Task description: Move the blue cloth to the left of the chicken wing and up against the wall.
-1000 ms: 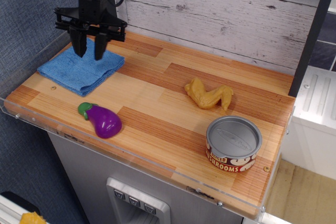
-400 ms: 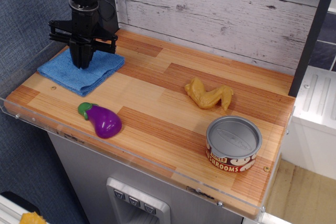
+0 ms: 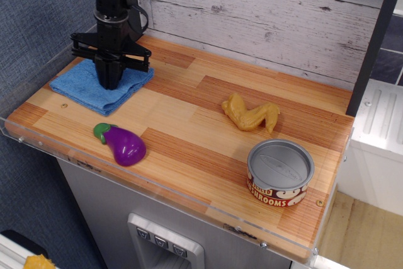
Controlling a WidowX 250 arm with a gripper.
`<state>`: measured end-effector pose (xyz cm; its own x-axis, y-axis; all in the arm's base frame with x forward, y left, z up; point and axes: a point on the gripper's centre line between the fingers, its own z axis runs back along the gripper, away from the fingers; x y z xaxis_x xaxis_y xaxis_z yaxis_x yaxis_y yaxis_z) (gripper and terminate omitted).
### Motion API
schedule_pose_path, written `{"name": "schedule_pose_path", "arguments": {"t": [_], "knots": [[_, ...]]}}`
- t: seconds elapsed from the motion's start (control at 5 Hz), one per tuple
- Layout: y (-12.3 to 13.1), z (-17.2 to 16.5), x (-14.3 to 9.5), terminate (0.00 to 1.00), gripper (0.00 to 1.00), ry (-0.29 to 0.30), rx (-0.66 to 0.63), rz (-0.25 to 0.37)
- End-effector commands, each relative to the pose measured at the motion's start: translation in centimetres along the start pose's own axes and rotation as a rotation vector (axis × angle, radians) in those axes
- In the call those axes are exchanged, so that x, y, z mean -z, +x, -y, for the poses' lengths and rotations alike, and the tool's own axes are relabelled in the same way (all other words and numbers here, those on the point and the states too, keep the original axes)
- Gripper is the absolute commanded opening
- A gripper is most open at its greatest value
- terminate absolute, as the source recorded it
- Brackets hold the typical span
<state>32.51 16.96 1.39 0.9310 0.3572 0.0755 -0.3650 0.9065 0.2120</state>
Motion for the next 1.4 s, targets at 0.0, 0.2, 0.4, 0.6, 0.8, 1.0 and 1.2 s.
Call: {"name": "schedule_pose_path", "arguments": {"t": [0.0,0.2,0.4,0.6,0.8,1.0,1.2], "knots": [[0.5,2.5,-1.1,0.00,0.00,-0.094,-0.061,0.028],[0.6,5.0,-1.5,0.00,0.00,-0.099,-0.041,0.040],[0.5,8.2,-2.1,0.00,0.00,-0.099,0.011,0.056],[0.3,10.3,-2.2,0.00,0.00,-0.117,0.062,0.075],[0.8,11.7,-2.4,0.00,0.00,-0.117,0.060,0.087],[1.4,12.7,-2.9,0.00,0.00,-0.161,0.038,0.123],[1.7,13.5,-3.3,0.00,0.00,-0.185,0.017,0.118]]}}
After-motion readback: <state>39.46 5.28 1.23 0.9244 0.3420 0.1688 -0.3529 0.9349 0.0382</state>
